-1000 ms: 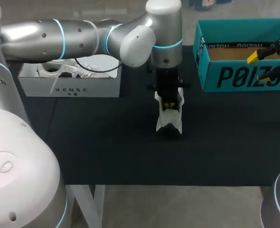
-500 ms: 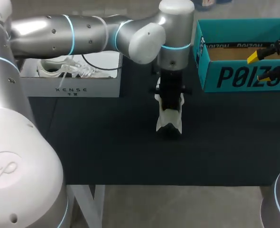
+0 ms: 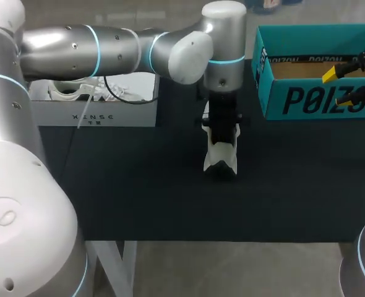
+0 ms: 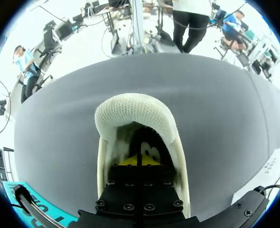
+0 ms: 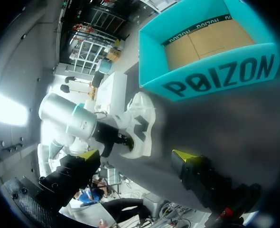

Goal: Take the shoe out of the shoebox, open the shoe tongue, remove and reinsert the insole, then place the shoe into the shoebox

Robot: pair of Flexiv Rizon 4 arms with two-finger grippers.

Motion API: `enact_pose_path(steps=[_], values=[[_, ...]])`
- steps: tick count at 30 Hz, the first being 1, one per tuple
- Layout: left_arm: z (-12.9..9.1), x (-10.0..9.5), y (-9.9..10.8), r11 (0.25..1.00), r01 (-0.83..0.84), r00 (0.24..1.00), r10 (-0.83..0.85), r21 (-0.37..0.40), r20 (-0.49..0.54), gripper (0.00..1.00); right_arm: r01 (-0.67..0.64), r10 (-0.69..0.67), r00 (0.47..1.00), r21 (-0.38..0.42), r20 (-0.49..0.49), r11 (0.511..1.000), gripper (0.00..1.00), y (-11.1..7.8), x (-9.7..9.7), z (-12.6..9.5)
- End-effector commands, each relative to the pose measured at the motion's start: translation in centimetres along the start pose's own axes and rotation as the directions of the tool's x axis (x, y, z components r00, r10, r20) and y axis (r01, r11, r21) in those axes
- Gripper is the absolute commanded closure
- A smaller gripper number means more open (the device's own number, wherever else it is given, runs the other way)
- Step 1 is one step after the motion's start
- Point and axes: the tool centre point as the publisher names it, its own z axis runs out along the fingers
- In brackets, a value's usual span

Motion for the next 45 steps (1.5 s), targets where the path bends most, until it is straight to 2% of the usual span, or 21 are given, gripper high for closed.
enact_pose_path(steps=[1, 11, 14, 16, 19, 24, 28, 34, 39, 41, 43, 45], values=[[-1.3, 0.4, -0.1, 1.0, -0.016, 1.0, 0.015, 0.027, 0.015, 1.0, -0.001, 0.001, 1.0, 0.001, 0.003, 1.0, 0.0, 0.0, 0.0, 0.0], [1.3, 0.1, -0.8, 0.996, -0.032, 0.999, 0.033, 0.088, -0.007, 1.0, -0.001, 0.001, 1.0, 0.001, 0.003, 1.0, 0.0, 0.0, 0.0, 0.0], [1.5, 0.1, -0.8, 0.996, -0.032, 0.999, 0.033, 0.087, -0.004, 1.0, -0.001, 0.001, 1.0, 0.001, 0.003, 1.0, 0.0, 0.0, 0.0, 0.0], [1.6, 0.2, -0.5, 0.998, -0.026, 1.0, 0.027, 0.058, -0.015, 1.0, -0.001, 0.001, 1.0, 0.001, 0.003, 1.0, 0.0, 0.0, 0.0, 0.0], [0.9, 0.5, 0.0, 1.0, -0.016, 1.0, 0.016, 0.003, -0.024, 1.0, -0.001, 0.001, 1.0, 0.001, 0.003, 1.0, 0.0, 0.0, 0.0, 0.0], [-1.7, 0.7, 0.7, 0.998, 0.0, 1.0, 0.001, -0.067, 0.012, 1.0, -0.001, 0.001, 1.0, 0.001, 0.003, 1.0, 0.0, 0.0, 0.0, 0.0], [-2.9, 0.6, 1.8, 0.994, 0.01, 0.999, -0.007, -0.112, 0.032, 1.0, -0.001, 0.001, 1.0, 0.001, 0.003, 1.0, 0.0, 0.0, 0.0, 0.0], [-3.3, 0.2, 3.7, 0.99, 0.03, 0.999, -0.027, -0.136, 0.027, 1.0, -0.001, 0.001, 1.0, 0.001, 0.003, 1.0, 0.0, 0.0, 0.0, 0.0], [-3.4, 0.2, 4.3, 0.985, 0.037, 0.999, -0.037, -0.171, 0.002, 0.99, -0.001, 0.001, 1.0, 0.001, 0.003, 1.0, 0.0, 0.0, 0.0, 0.0], [-3.5, 0.3, 4.5, 0.981, 0.042, 0.999, -0.044, -0.188, -0.005, 0.39, -0.001, 0.001, 1.0, 0.001, 0.003, 1.0, 0.0, 0.0, 0.0, 0.0], [-3.6, 0.5, 4.6, 0.98, 0.051, 0.999, -0.052, -0.193, -0.003, 0.27, -0.001, 0.001, 1.0, 0.001, 0.003, 1.0, 0.0, 0.0, 0.0, 0.0], [-3.9, 0.7, 4.6, 0.979, 0.057, 0.998, -0.058, -0.198, -0.001, 0.03, -0.001, 0.001, 1.0, 0.001, 0.003, 1.0, 0.0, 0.0, 0.0, 0.0]])
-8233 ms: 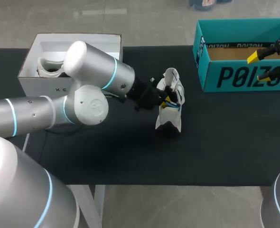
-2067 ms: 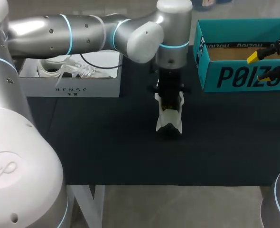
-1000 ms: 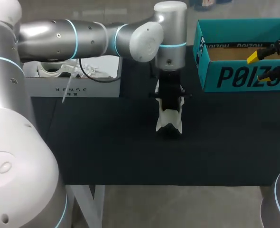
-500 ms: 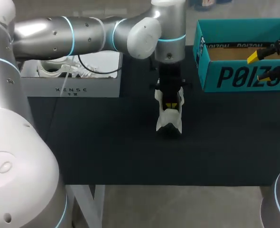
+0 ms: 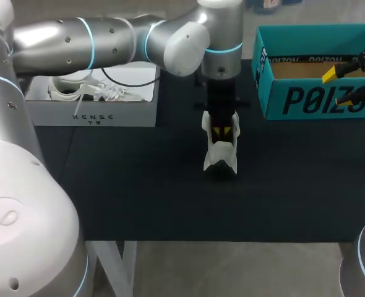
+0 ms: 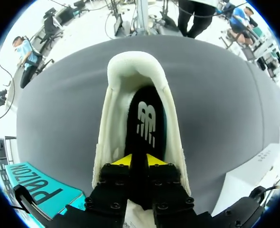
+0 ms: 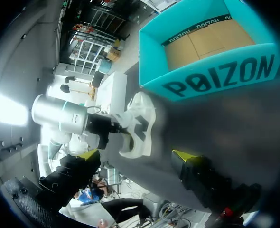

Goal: Take the shoe out of the shoebox, open the shoe tongue, remove and reinsert the insole, then place the shoe into the shoebox

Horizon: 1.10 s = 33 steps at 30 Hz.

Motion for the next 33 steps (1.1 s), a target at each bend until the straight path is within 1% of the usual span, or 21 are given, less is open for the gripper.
enact_pose_path(steps=[1, 5, 11, 14, 18, 24, 29, 33], values=[[-0.5, 0.4, -0.2, 1.0, 0.008, 1.0, -0.008, -0.009, -0.008, 0.0, -0.001, 0.001, 1.0, 0.0, 0.003, 1.0, 0.0, 0.0, 0.0, 0.0], [-0.9, 1.1, -0.5, 1.0, 0.014, 0.999, -0.015, -0.017, -0.038, 0.0, -0.001, 0.001, 1.0, 0.0, 0.003, 1.0, 0.0, 0.0, 0.0, 0.0], [-1.6, 1.8, -0.8, 0.999, 0.026, 0.998, -0.027, -0.018, -0.055, 0.0, -0.001, 0.001, 1.0, 0.0, 0.003, 1.0, 0.0, 0.0, 0.0, 0.0], [-2.0, 1.9, -1.0, 0.999, 0.024, 0.998, -0.026, -0.031, -0.055, 0.0, -0.001, 0.001, 1.0, 0.0, 0.003, 1.0, 0.0, 0.0, 0.0, 0.0], [-2.7, 1.8, -0.7, 0.999, 0.032, 0.999, -0.033, -0.038, -0.032, 0.0, -0.001, 0.001, 1.0, 0.0, 0.003, 1.0, 0.0, 0.0, 0.0, 0.0], [-3.1, 1.5, -0.3, 0.998, 0.037, 0.999, -0.039, -0.052, -0.021, 0.0, -0.001, 0.001, 1.0, 0.0, 0.003, 1.0, 0.0, 0.0, 0.0, 0.0], [-3.6, 1.3, -0.6, 0.998, 0.029, 1.0, -0.029, -0.062, -0.002, 0.0, -0.001, 0.001, 1.0, 0.0, 0.003, 1.0, 0.0, 0.0, 0.0, 0.0], [-3.6, 1.1, -0.3, 0.996, 0.029, 1.0, -0.029, -0.085, -0.004, 0.0, -0.001, 0.001, 1.0, 0.0, 0.003, 1.0, 0.0, 0.0, 0.0, 0.0]])
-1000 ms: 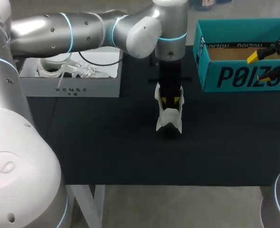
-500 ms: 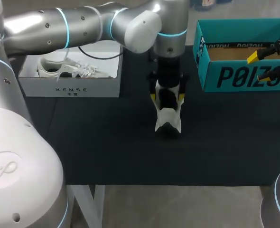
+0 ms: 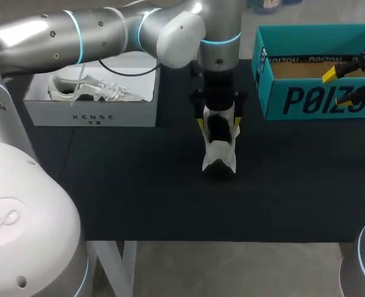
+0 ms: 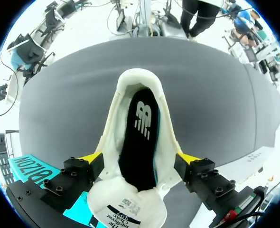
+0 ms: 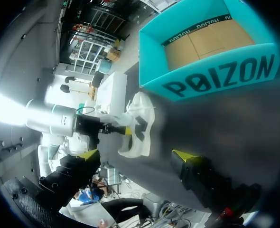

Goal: Take the shoe out of the shoebox, open the shoe tongue, remove and reinsert the insole, then place the shoe into the shoebox

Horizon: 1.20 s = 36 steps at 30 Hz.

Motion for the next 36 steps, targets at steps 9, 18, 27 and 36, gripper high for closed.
enact_pose_path(steps=[9, 18, 27, 36], values=[[0.1, -0.3, -0.5, 1.0, -0.017, 1.0, 0.017, -0.016, 0.025, 0.0, -0.001, 0.001, 1.0, 0.0, 0.003, 1.0, 0.0, 0.0, 0.0, 0.0], [0.4, -0.4, -0.2, 1.0, -0.018, 1.0, 0.018, -0.021, 0.002, 0.0, -0.001, 0.001, 1.0, 0.0, 0.003, 1.0, 0.0, 0.0, 0.0, 0.0], [0.1, 0.0, 2.2, 0.996, 0.046, 0.999, -0.047, -0.072, -0.002, 0.0, -0.001, 0.001, 1.0, 0.0, 0.003, 1.0, 0.0, 0.0, 0.0, 0.0], [-1.1, 0.2, 5.1, 0.989, 0.117, 0.993, -0.114, -0.087, 0.034, 0.0, -0.001, 0.001, 1.0, 0.0, 0.003, 1.0, 0.0, 0.0, 0.0, 0.0]])
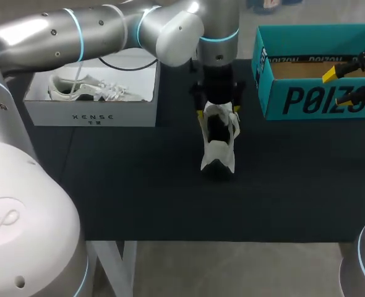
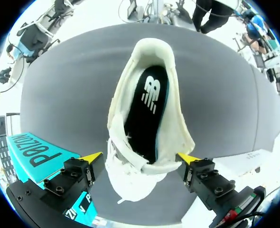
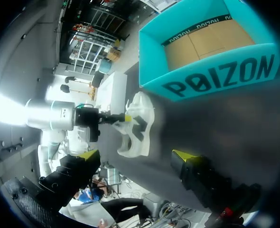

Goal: Take the shoe out of the shoebox, open the shoe tongue, remove and reinsert the insole, then place the shoe into the shoebox

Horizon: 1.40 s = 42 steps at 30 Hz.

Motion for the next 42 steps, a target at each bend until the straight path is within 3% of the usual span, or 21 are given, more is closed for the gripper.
enact_pose_path(steps=[1, 7, 10, 23, 31, 42], values=[[-0.9, -0.1, 1.3, 1.0, 0.017, 1.0, -0.017, -0.001, 0.019, 0.0, -0.001, 0.001, 1.0, 0.0, 0.003, 1.0, 0.0, 0.0, 0.0, 0.0], [-3.1, 0.1, 3.2, 0.996, 0.068, 0.997, -0.065, -0.051, 0.052, 0.03, -0.001, 0.001, 1.0, 0.0, 0.003, 1.0, 0.0, 0.0, 0.0, 0.0], [-3.5, -0.1, 3.7, 0.996, 0.072, 0.995, -0.068, -0.052, 0.074, 1.0, -0.001, 0.001, 1.0, 0.0, 0.003, 1.0, 0.0, 0.0, 0.0, 0.0], [-1.6, -1.0, 2.5, 0.998, 0.022, 0.998, -0.018, -0.066, 0.064, 1.0, -0.001, 0.001, 1.0, 0.0, 0.003, 1.0, 0.0, 0.0, 0.0, 0.0], [-1.4, 0.0, 0.9, 0.999, 0.0, 1.0, 0.0, 0.032, -0.001, 1.0, -0.001, 0.001, 1.0, 0.0, 0.003, 1.0, 0.0, 0.0, 0.0, 0.0], [0.9, 0.9, -0.7, 0.997, -0.021, 0.998, 0.025, 0.069, -0.061, 1.0, -0.001, 0.001, 1.0, 0.0, 0.003, 1.0, 0.0, 0.0, 0.0, 0.0]])
